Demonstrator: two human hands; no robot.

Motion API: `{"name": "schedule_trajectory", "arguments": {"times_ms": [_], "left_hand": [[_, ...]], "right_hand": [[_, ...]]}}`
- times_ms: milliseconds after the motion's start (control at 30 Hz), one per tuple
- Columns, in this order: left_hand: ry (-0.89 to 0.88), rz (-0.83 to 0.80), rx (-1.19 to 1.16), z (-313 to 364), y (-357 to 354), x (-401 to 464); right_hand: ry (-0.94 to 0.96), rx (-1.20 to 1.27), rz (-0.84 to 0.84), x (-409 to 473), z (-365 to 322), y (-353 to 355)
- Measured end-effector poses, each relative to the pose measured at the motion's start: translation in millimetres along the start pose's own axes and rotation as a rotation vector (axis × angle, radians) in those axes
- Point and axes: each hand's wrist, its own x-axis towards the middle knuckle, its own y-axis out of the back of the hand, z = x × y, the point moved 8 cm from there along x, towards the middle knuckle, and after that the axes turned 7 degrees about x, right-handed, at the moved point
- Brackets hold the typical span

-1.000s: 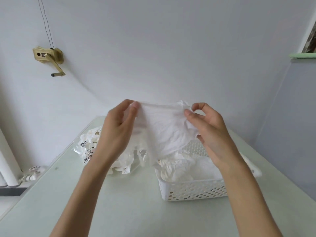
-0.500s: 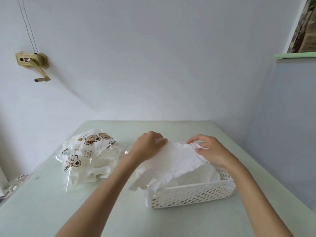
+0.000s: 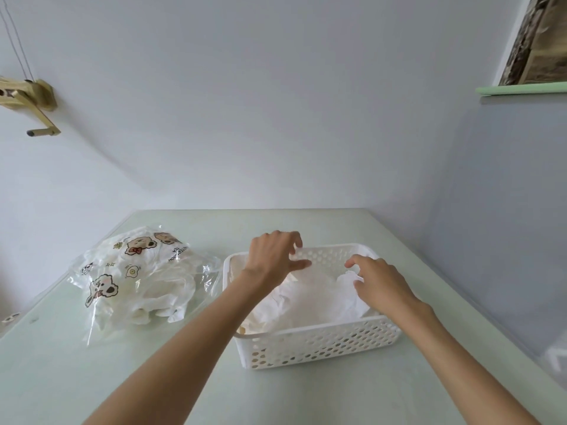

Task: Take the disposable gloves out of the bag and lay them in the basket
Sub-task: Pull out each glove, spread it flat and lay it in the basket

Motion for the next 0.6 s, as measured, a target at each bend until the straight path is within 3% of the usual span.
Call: {"name": "schedule_trajectory", "arguments": {"times_ms": [67, 133, 267, 333, 400, 500, 600], "left_hand": [[-0.034, 0.033, 0.002, -2.4, 11.9, -6.4], [-0.115, -0.045, -0.030, -2.1, 14.0, -15.0], [-0.304, -0.612, 0.013, 6.1, -29.1, -54.2], [-0.319, -0.775, 0.153, -3.8, -50.0, -68.5], [-0.307, -0.813, 0.223, -12.7, -58.4, -71.7], [-0.319, -0.782, 0.242, -8.7, -58.7, -68.3], [-0.337, -0.724, 0.220, -3.7, -45.9, -62.5]], "right_hand": [[-0.006, 0.002, -0.034, 0.4, 1.0, -0.7], [-0.012, 0.003, -0.056, 1.8, -0.8, -0.6], [0.012, -0.083, -0.088, 10.7, -7.6, -6.0], [0.019, -0.133, -0.032, 14.1, -8.8, -1.8], [0.027, -0.174, 0.040, 15.2, -9.7, 3.2], [0.066, -0.279, -0.054, 13.9, -10.5, -6.3], [0.082, -0.182, -0.080, 13.9, -6.8, 2.0]]}}
